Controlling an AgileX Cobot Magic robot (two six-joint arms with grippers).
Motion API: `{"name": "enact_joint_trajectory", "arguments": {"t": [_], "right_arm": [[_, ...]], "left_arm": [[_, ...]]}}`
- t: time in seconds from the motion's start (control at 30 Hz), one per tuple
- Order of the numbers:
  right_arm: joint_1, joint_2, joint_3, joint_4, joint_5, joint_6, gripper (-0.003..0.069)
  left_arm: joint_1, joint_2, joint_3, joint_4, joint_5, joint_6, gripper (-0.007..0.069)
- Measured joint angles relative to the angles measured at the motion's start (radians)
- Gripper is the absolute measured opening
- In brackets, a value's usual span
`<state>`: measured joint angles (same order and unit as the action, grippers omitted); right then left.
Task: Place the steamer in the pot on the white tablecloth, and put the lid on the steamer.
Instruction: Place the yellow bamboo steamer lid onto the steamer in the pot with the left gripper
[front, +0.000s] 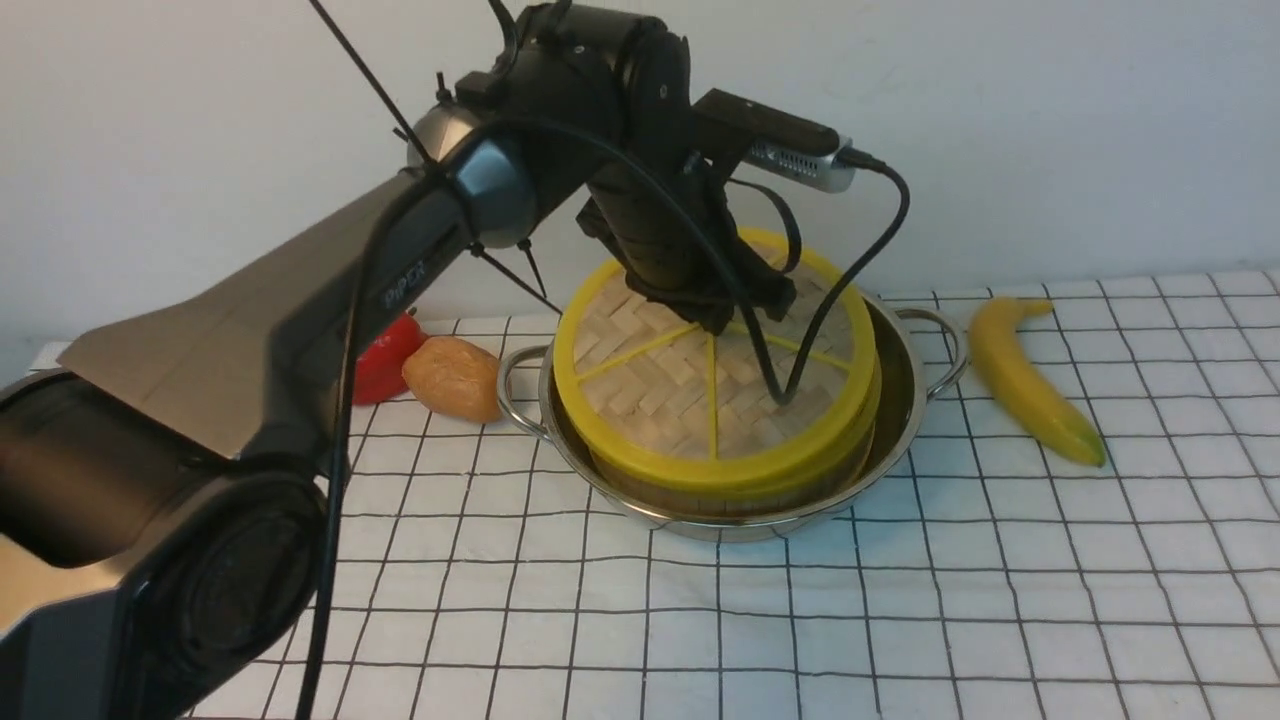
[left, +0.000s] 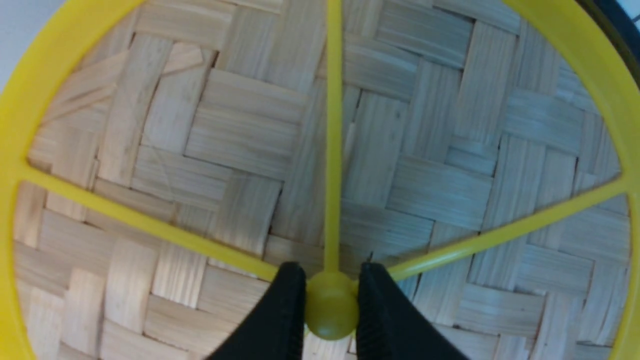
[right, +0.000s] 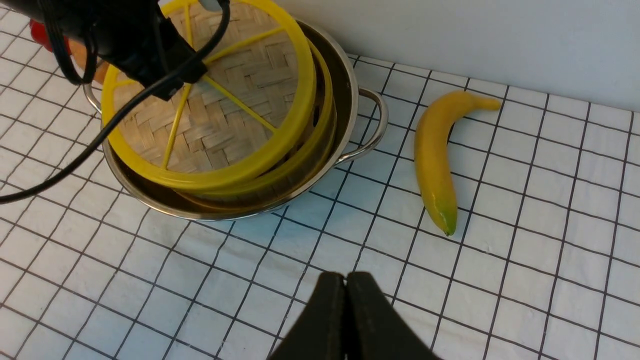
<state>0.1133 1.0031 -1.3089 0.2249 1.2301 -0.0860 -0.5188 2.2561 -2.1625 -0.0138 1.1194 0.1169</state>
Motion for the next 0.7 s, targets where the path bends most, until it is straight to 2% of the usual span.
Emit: {"name": "enact_joint_trajectory", "arguments": {"t": [0.2, 0.7], "right_arm": [[0.000, 0.000, 0.002, 0.002, 0.000, 0.000, 0.0012], [0.000, 0.000, 0.003, 0.021, 0.000, 0.000, 0.0020]], "left_arm": [[0.000, 0.007, -0.001, -0.002, -0.050, 0.009, 0.0123], [0.000, 0.033, -0.005, -0.010, -0.053, 0.019, 0.0123]]}}
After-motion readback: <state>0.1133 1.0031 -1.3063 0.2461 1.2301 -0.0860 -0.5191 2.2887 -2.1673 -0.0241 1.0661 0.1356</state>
